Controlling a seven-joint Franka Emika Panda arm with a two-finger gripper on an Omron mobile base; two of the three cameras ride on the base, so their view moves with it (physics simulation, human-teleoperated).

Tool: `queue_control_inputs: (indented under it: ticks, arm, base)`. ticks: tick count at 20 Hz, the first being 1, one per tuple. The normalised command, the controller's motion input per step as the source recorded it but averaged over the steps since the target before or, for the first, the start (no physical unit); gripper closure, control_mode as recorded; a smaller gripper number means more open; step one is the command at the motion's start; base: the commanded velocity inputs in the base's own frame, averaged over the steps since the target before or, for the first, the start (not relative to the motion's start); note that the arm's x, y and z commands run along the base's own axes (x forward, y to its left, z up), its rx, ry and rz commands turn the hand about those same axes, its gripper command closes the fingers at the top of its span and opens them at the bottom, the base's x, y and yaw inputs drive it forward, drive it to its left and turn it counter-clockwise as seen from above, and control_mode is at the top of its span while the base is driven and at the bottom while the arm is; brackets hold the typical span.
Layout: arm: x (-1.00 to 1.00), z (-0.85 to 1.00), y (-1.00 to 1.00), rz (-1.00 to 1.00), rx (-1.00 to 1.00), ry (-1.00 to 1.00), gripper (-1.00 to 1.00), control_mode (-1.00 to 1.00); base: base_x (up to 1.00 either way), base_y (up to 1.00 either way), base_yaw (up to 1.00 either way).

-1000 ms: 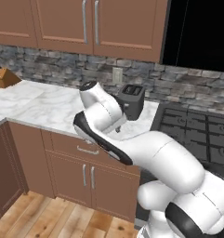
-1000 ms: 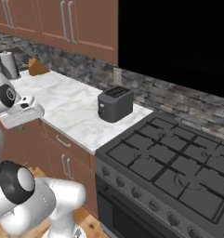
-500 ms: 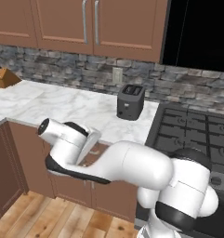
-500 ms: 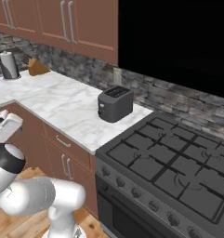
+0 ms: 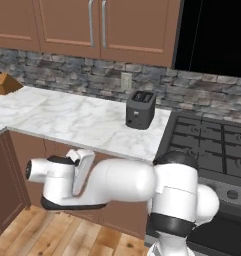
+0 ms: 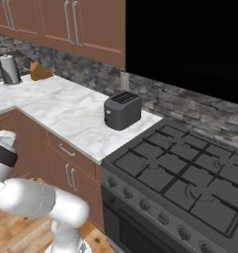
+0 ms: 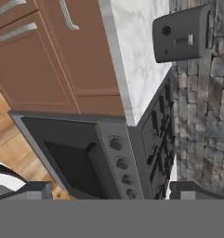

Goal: Take a straw from the drawer in front and place it inside the glass cup on the dining counter.

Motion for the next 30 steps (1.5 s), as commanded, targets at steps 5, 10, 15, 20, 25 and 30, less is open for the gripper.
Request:
queue_control_inputs:
  ticks: [5, 10, 15, 20, 25, 30]
  arm:
    - [0.25, -0.43, 0.07, 0.01, -0.15, -0.25, -1.00, -1.00]
    - [0.44, -0.36, 0.00, 0.01, -0.13, -0.13, -1.00, -1.00]
    - [0.63, -0.26, 0.00, 0.06, -0.09, 0.00, -1.00, -1.00]
    - [0.63, -0.27, 0.00, 0.12, -0.04, 0.00, -1.00, -1.00]
    - [0.63, -0.38, 0.00, 0.15, -0.04, 0.00, -1.00, -1.00]
    - [0.48, -0.41, 0.00, 0.12, -0.05, 0.00, -1.00, -1.00]
  base:
    - [0.00, 0.00, 0.00]
    - [0.00, 0.00, 0.00]
    - [0.00, 0.00, 0.00]
    - [0.00, 0.00, 0.00]
    - [0.00, 0.00, 0.00]
    - [0.00, 0.00, 0.00]
